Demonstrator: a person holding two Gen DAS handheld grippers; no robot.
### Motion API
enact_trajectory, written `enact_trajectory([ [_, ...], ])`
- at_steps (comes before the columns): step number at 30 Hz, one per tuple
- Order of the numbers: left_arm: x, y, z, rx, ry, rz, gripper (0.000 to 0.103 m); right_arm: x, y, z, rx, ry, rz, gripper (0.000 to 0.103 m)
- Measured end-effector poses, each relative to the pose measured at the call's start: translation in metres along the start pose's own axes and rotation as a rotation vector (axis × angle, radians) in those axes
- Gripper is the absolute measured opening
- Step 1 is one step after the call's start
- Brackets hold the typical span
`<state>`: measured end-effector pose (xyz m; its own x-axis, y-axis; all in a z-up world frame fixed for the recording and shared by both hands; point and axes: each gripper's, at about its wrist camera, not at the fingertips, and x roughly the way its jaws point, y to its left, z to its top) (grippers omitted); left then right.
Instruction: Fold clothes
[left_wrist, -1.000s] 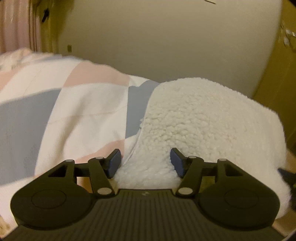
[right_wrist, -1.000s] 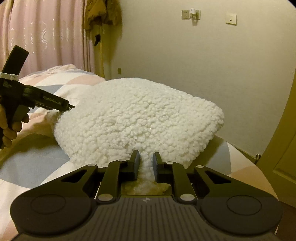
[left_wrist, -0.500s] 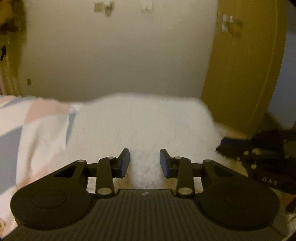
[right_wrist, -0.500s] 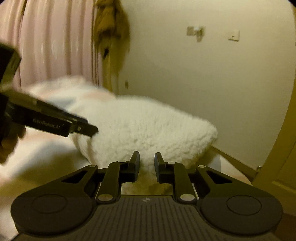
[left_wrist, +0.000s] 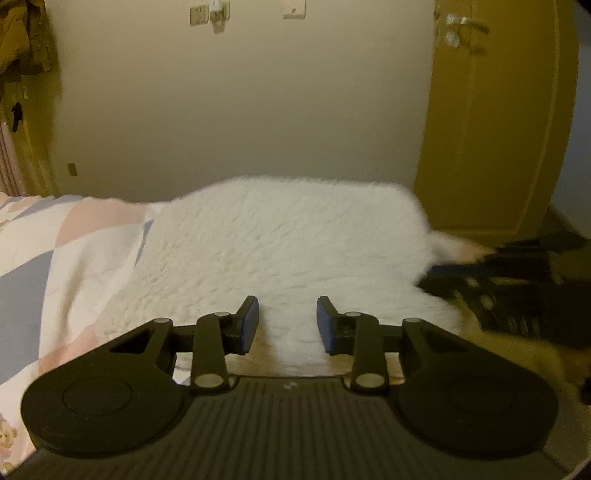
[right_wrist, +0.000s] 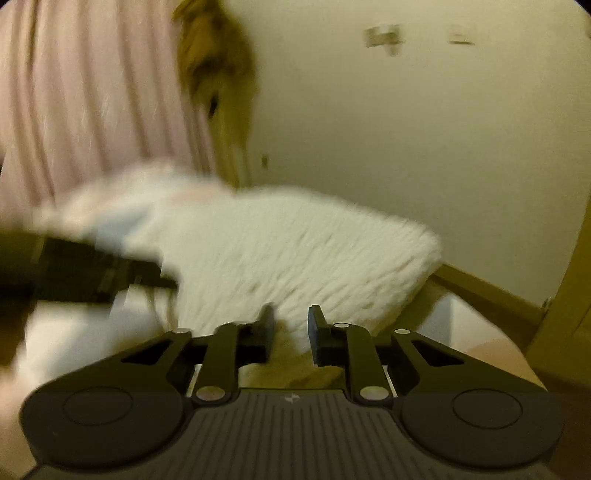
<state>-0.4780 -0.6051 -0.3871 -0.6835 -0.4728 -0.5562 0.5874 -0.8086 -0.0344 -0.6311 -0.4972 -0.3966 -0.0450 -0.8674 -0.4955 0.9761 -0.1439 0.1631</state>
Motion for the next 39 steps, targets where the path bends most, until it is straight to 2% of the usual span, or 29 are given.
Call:
enact_trajectory([
  [3,-0.012,-0.018,0.007,-0.010,-0.033,-0.063,0.028,-0.005,-0.024,0.024,0.066,-0.058,-0.032,0.020],
  [6,-0.011,-0.041,0.005,0.014,-0.037,-0.117,0.029,0.007,-0.045,0.041,0.049,-0.063,-0.051,0.021],
  [10,0.012,-0.061,-0.011,0.037,0.021,-0.103,0.029,0.041,-0.063,0.039,0.020,0.020,-0.039,0.021],
  [13,0.019,-0.069,-0.020,0.078,0.020,-0.080,0.030,0.070,-0.072,0.023,0.006,0.113,-0.026,0.021],
  [19,0.020,-0.070,-0.025,0.147,0.034,-0.053,0.032,0.086,-0.076,0.008,0.027,0.135,-0.010,0.021],
  [25,0.017,-0.071,-0.021,0.113,0.043,-0.032,0.032,0.077,-0.077,0.017,0.042,0.130,-0.014,0.021],
  [27,0.007,-0.069,-0.014,0.066,0.044,-0.025,0.032,0.059,-0.079,0.024,0.075,0.084,-0.031,0.022],
  [31,-0.021,-0.055,0.000,-0.049,0.012,-0.019,0.031,0.004,-0.073,0.022,0.156,-0.008,-0.003,0.025],
  [35,-0.019,-0.036,-0.001,-0.102,0.037,0.016,0.027,-0.018,-0.051,0.004,0.132,0.008,0.046,0.025],
  [37,-0.007,-0.031,-0.008,-0.101,0.077,0.014,0.028,-0.013,-0.040,-0.007,0.104,0.046,0.058,0.024],
  [39,0.006,-0.031,-0.016,-0.084,0.120,0.028,0.031,0.002,-0.038,-0.014,0.094,0.096,0.035,0.025],
])
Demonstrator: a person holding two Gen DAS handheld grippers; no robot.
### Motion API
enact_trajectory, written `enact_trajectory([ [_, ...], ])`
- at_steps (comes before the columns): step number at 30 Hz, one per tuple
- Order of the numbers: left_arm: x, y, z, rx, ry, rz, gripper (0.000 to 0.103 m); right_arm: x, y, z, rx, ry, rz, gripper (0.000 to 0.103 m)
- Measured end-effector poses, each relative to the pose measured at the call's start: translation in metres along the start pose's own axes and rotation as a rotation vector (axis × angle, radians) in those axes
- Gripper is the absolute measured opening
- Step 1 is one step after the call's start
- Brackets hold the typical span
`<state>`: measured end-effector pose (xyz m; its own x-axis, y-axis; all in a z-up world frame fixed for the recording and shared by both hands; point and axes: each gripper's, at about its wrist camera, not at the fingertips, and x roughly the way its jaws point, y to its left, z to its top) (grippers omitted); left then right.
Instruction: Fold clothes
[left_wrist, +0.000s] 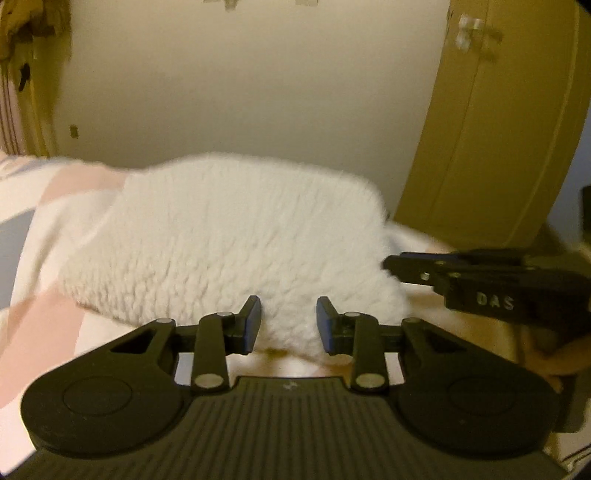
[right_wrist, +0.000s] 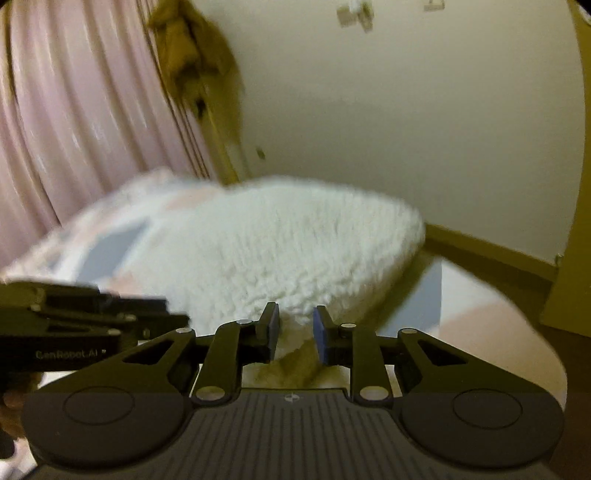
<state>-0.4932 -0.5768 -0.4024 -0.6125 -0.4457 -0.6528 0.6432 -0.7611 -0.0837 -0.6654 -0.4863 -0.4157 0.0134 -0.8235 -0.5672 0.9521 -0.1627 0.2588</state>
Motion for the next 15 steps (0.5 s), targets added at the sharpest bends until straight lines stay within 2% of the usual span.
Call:
enact_trajectory([
  [1,0.001,0.000,-0.002,0.001,0.005,0.002,0.031,0.007,-0.002,-0.001,0.006,0.022,-0.007,0.025],
  [4,-0.012,-0.004,0.001,-0.021,0.017,0.018,0.030,-0.005,-0.005,0.005,0.050,-0.010,0.000,0.025],
  [6,-0.023,-0.004,0.003,-0.055,0.048,0.044,0.033,-0.019,-0.003,0.008,0.085,-0.025,-0.013,0.037],
  [10,-0.035,0.001,0.014,-0.126,0.161,0.118,0.051,-0.039,0.012,0.006,0.129,-0.006,-0.060,0.047],
  [11,-0.038,0.003,0.015,-0.149,0.176,0.122,0.054,-0.042,0.016,0.005,0.135,0.010,-0.082,0.055],
  [12,-0.041,0.005,0.015,-0.164,0.183,0.124,0.054,-0.046,0.019,0.001,0.149,0.022,-0.091,0.059],
  [15,-0.048,0.005,0.011,-0.165,0.199,0.149,0.060,-0.057,0.026,-0.009,0.185,0.045,-0.103,0.061],
])
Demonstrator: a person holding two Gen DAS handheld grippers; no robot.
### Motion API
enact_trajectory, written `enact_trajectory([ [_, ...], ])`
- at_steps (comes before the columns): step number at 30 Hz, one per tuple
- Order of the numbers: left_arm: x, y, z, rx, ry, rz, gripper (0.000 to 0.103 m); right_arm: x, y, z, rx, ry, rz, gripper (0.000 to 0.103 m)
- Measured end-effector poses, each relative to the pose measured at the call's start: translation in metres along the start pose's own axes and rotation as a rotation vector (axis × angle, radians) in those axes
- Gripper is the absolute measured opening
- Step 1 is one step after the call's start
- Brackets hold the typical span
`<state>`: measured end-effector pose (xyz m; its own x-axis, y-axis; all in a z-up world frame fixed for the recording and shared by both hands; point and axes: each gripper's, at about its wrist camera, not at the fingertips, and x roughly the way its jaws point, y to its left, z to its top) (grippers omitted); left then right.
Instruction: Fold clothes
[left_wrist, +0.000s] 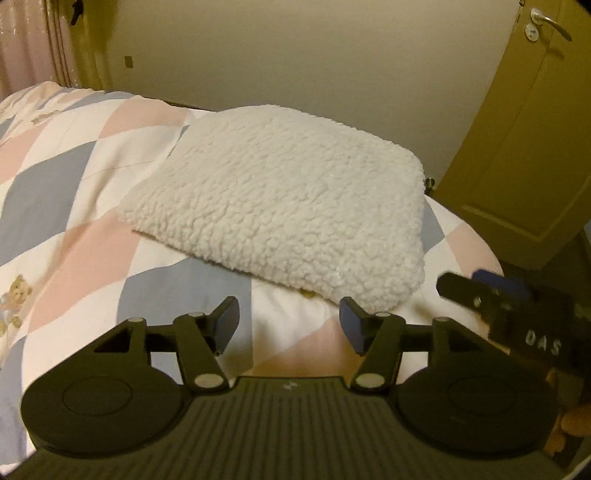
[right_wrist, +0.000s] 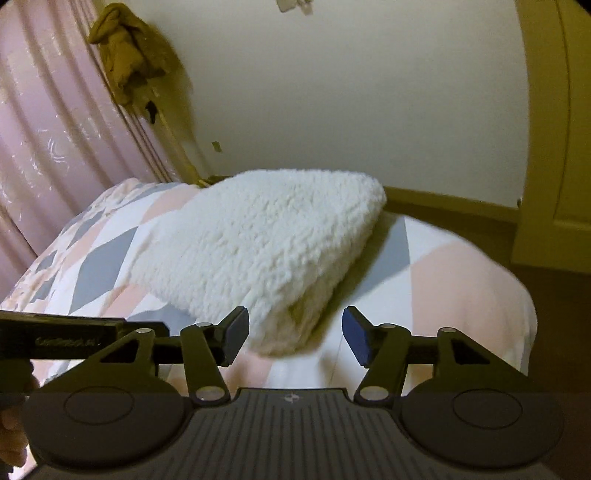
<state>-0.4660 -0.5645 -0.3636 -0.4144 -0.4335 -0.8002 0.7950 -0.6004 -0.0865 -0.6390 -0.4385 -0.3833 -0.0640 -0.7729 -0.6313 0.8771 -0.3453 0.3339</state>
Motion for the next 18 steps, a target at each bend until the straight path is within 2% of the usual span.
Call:
enact_trajectory([
  [3,0.002,0.000,-0.003,0.009,0.037,0.037,0.061,-0.011,0.009,-0.012,0.002,0.013,-0.032,0.067],
  [7,-0.017,0.006,-0.013,-0.017,0.061,0.068,0.063,-0.032,0.026,-0.021,-0.010,0.009,-0.075,0.072],
  [11,-0.042,0.010,-0.021,-0.004,0.046,0.087,0.065,-0.057,0.046,-0.026,-0.029,-0.009,-0.098,0.080],
  [18,-0.091,0.013,-0.042,0.040,0.018,0.136,0.073,-0.102,0.075,-0.036,-0.043,-0.034,-0.123,0.087],
])
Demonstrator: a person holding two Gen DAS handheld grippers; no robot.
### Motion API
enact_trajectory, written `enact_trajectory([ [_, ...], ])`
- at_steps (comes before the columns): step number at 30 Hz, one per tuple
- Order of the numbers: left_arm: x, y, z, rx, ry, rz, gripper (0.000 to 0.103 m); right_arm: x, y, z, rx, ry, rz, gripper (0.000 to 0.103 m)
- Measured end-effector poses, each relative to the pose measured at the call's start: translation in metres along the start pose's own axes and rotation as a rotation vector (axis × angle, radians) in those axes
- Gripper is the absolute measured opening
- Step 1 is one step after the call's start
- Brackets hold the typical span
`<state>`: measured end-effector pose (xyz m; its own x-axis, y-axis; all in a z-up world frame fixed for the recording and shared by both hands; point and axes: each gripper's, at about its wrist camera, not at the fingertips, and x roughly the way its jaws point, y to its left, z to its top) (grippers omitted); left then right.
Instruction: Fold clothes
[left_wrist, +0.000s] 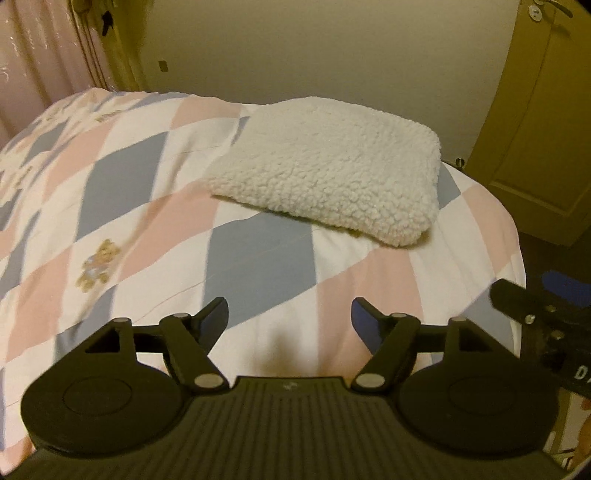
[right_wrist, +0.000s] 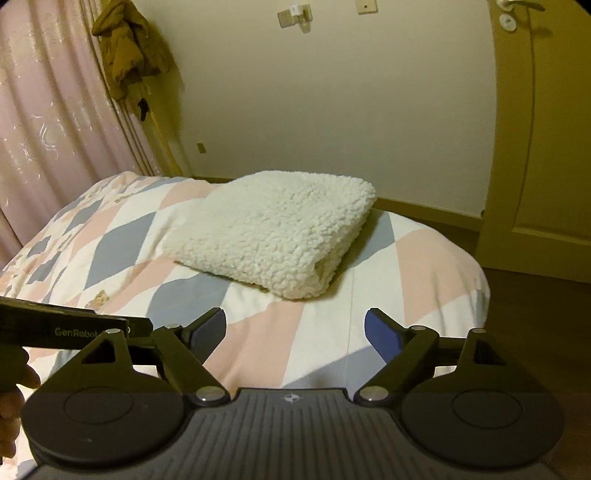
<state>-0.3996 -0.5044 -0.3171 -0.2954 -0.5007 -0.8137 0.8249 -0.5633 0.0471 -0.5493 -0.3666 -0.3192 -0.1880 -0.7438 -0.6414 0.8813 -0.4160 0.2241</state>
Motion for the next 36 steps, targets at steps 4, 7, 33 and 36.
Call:
enact_trajectory([
  [4,-0.038,0.002,-0.010,0.036,-0.019,0.029,0.084,-0.042,0.015,0.001,0.020,-0.018,-0.016,0.094],
  [7,-0.075,0.007,-0.016,0.050,-0.049,0.026,0.096,-0.078,0.030,0.004,0.015,-0.040,-0.037,0.101],
  [33,-0.317,0.074,-0.077,-0.069,-0.176,0.011,0.102,-0.263,0.153,0.000,-0.074,-0.012,-0.189,0.103],
  [36,-0.329,0.082,-0.082,-0.085,-0.157,0.023,0.102,-0.276,0.159,0.004,-0.063,0.019,-0.178,0.103],
])
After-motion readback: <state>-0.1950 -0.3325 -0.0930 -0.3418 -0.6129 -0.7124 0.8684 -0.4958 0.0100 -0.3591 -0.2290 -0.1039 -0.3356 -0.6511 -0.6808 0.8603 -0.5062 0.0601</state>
